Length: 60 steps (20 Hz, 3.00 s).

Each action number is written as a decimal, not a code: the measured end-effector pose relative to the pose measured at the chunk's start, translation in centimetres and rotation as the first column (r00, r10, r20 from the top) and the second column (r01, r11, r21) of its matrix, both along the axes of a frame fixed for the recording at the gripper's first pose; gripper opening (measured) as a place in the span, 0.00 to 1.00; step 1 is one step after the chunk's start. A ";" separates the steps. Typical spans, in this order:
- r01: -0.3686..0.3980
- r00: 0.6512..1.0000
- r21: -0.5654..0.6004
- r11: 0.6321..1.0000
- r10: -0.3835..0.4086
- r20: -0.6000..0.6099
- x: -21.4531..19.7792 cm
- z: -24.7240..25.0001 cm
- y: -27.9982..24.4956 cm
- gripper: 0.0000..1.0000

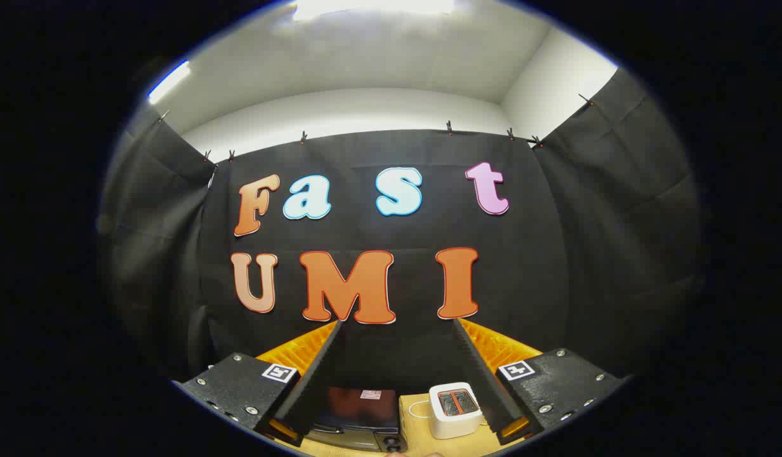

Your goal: Open the toaster oven, put the food inside, and close the toaster oven door.

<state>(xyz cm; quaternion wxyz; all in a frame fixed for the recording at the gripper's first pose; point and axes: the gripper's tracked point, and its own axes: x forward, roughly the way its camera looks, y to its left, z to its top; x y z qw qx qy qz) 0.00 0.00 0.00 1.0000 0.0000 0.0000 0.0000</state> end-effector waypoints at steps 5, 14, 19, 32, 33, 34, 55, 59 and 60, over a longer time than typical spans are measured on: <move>0.017 1.000 -0.015 1.000 -0.017 -0.023 -1.5 -0.2 -1.0 0.99; 0.145 0.985 -0.105 0.984 -0.154 -0.084 -5.7 -1.7 -1.6 0.99; 0.104 0.987 -0.118 0.988 -0.118 -0.113 -5.6 -2.5 1.0 0.99; -0.053 0.965 0.071 0.996 0.069 -0.251 -1.5 -8.4 7.7 0.99; -0.063 0.959 0.082 0.995 0.083 -0.272 -1.2 -9.4 8.6 0.99; -0.077 0.949 0.090 0.993 0.100 -0.298 -0.8 -10.5 9.6 0.99; -0.103 0.675 0.007 0.995 0.075 -0.734 0.1 -31.2 17.1 0.97; -0.083 0.704 -0.012 0.997 0.050 -0.709 0.2 -31.1 17.2 0.96; -0.082 0.707 -0.011 0.997 0.050 -0.706 0.1 -31.5 17.2 0.97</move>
